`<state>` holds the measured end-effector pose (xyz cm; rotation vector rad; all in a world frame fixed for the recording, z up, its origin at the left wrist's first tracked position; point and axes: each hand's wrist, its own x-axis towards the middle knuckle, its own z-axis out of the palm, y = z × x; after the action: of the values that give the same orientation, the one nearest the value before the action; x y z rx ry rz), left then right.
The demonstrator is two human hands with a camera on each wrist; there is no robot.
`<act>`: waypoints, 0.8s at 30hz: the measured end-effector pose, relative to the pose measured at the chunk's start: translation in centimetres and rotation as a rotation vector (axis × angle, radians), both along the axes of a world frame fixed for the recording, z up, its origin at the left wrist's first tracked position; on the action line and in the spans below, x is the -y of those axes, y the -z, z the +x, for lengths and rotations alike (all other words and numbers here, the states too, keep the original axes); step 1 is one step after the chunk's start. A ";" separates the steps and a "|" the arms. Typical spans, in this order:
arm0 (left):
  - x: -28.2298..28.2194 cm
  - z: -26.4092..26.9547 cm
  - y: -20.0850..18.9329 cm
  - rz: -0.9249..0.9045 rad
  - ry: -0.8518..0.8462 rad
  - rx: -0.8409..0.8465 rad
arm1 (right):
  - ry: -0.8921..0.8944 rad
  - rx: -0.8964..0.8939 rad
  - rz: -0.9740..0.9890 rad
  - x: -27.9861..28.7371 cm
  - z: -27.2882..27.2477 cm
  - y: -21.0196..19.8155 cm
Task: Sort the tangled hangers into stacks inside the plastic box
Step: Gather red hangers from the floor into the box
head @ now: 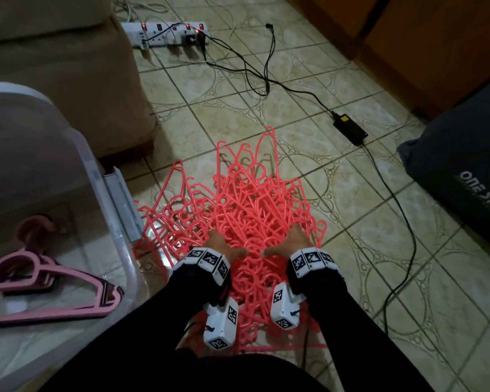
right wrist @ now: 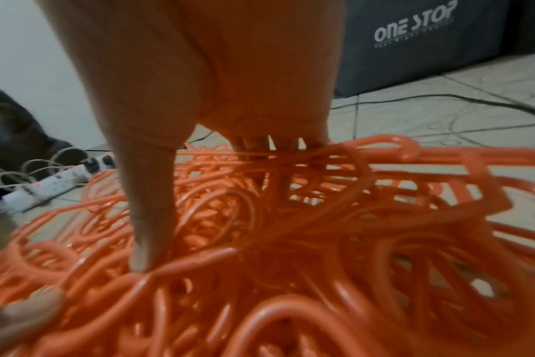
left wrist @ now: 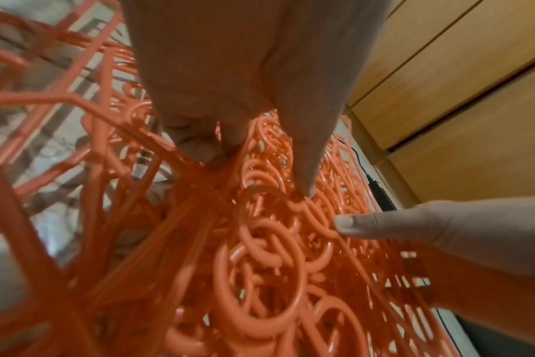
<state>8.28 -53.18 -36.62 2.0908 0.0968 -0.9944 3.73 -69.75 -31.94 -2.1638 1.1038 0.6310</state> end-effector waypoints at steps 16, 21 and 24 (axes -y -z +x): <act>-0.4 -0.8 -1.2 -0.196 -0.081 -0.102 | 0.007 0.158 0.228 1.7 -1.7 -0.2; 0.2 -1.1 -1.6 -0.166 -0.056 0.011 | -0.009 0.252 0.252 2.5 -2.3 -0.6; 0.5 -1.1 -2.1 -0.168 -0.036 0.050 | 0.007 0.305 0.299 2.8 -2.5 -1.1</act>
<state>7.20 -53.72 -34.53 1.9525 0.0240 -0.8964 1.21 -72.55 -30.80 -1.9185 0.7991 0.4147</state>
